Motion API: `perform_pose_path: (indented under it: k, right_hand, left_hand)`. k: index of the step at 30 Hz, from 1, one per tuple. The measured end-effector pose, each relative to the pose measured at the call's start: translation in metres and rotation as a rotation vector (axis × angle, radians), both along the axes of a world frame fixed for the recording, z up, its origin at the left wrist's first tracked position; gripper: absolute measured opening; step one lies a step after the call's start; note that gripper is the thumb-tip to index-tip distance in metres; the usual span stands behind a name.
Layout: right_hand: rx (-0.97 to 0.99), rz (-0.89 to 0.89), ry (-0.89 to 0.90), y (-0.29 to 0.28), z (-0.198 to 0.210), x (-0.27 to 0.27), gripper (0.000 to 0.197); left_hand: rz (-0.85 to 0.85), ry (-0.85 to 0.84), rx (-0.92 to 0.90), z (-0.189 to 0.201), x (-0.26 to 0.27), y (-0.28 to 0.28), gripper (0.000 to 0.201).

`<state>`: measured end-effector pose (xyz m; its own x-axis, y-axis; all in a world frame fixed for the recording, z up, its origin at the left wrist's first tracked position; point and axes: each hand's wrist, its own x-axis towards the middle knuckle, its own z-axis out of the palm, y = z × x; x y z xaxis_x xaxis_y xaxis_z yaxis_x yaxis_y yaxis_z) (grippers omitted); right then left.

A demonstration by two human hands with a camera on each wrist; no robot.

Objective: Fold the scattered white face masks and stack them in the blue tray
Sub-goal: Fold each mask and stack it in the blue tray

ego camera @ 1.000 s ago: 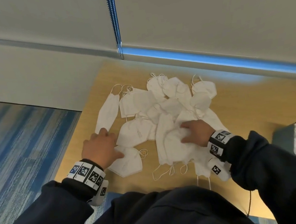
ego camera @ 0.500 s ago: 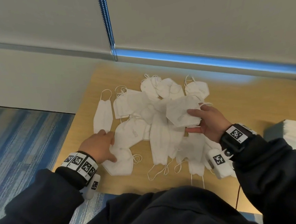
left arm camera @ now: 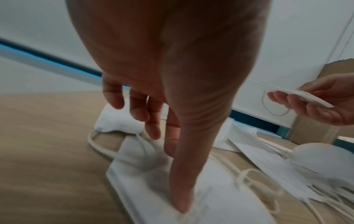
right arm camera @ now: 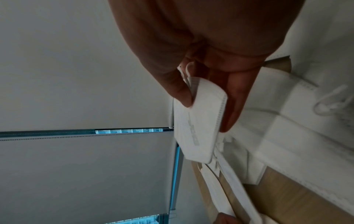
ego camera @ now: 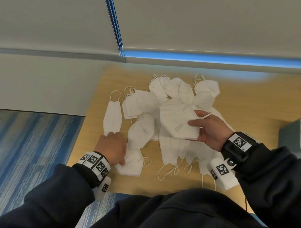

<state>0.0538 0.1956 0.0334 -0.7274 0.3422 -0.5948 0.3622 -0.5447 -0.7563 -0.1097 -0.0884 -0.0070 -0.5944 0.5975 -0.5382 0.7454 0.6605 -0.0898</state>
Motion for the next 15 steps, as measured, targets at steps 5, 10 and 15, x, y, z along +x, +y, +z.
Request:
perform_pose_path:
  k: [5, 10, 15]
  right_hand:
    - [0.032, 0.039, -0.050, -0.007, -0.005, 0.000, 0.040]
    - [0.027, -0.007, -0.075, -0.011, -0.007, -0.001, 0.033]
    - [0.023, -0.025, -0.051, -0.017, -0.007, -0.005, 0.017]
  left_hand:
    - [-0.053, 0.005, 0.159, -0.003, 0.002, -0.002, 0.021]
    - [0.038, 0.008, 0.154, -0.008, -0.013, -0.002, 0.065]
    - [0.097, -0.126, 0.069, -0.010, -0.018, 0.002, 0.062]
